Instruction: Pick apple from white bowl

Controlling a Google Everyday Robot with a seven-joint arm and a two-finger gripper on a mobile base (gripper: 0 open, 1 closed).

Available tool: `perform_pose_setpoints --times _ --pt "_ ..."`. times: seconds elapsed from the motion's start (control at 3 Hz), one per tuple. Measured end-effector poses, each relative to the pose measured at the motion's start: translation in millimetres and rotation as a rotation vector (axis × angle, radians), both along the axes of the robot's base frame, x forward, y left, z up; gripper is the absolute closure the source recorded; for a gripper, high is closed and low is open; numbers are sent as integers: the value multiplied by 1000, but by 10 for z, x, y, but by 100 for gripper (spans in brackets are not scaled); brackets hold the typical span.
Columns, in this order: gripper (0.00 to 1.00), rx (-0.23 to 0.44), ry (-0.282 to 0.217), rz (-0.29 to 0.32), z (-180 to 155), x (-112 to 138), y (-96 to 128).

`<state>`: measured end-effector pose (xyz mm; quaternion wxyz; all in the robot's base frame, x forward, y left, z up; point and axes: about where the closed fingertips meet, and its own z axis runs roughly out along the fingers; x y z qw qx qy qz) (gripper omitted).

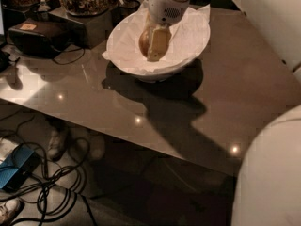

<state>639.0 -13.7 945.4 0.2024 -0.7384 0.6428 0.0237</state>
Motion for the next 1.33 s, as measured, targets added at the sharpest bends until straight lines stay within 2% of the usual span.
perform_pose_setpoints --times 0.67,1.0,1.33 --pt "100 -16 -72 154 439 -553 145" --pt "100 -31 -121 220 621 -872 140" --pt "100 -31 -129 224 650 -901 143"
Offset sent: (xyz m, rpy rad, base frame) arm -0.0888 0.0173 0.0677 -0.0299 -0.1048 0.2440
